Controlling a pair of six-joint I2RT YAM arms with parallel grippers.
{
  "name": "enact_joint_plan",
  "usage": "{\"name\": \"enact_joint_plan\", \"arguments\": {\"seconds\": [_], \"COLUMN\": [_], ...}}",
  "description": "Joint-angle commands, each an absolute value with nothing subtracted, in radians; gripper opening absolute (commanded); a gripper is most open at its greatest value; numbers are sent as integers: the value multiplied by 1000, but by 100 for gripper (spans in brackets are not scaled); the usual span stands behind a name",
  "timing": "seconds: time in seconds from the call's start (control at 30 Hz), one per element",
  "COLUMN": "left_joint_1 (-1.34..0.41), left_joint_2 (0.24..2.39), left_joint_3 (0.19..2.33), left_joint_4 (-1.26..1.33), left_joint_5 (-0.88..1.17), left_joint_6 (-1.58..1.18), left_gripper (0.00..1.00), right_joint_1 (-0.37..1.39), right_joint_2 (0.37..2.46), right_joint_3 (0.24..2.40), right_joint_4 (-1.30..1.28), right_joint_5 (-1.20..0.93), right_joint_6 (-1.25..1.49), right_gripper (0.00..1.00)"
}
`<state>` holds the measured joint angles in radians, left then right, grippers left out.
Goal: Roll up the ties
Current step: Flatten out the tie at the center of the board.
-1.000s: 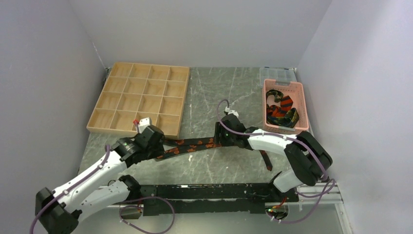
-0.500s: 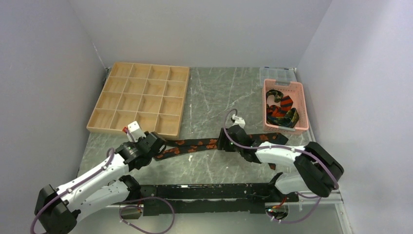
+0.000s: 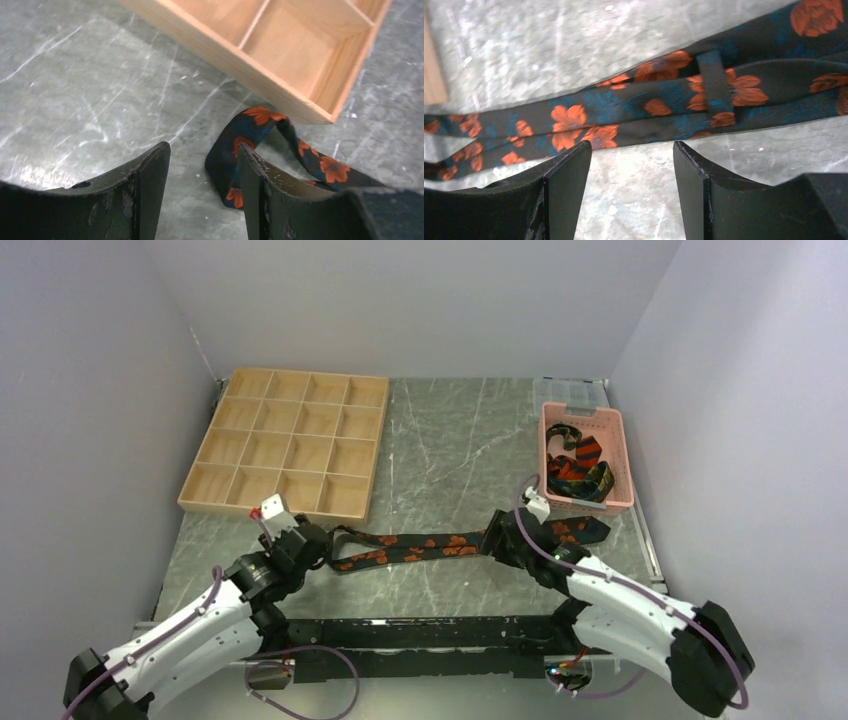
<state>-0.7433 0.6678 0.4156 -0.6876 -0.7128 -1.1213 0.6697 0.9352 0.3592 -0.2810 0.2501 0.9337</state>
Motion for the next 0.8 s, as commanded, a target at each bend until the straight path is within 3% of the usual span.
{"name": "enact_joint_plan", "arguments": {"seconds": [0.0,0.13,0.4,0.53,0.77], "left_joint_1": [-748,-770,-932,-954,-939], "left_joint_2": [619,687,1010,1112,1175], "left_joint_3": [408,471,659,707,710], "left_joint_4": [-508,-524,-778,-854,-888], "left_joint_5": [-672,-665,-810,-791,-721], "left_joint_6": [-897,-822,-992,-1044,-1112], "left_gripper": [57,57,62,67,65], "right_joint_1": [742,832,848,846,836], "right_joint_2": [871,1081,1431,1533,1512], "right_joint_3": [437,606,760,777,650], "right_joint_4": [-284,-294,-158,-129,-88], "right_joint_5": [269,314,311,289,289], "right_joint_6": [855,760,677,668,729], "right_gripper": [66,66,65,65,65]}}
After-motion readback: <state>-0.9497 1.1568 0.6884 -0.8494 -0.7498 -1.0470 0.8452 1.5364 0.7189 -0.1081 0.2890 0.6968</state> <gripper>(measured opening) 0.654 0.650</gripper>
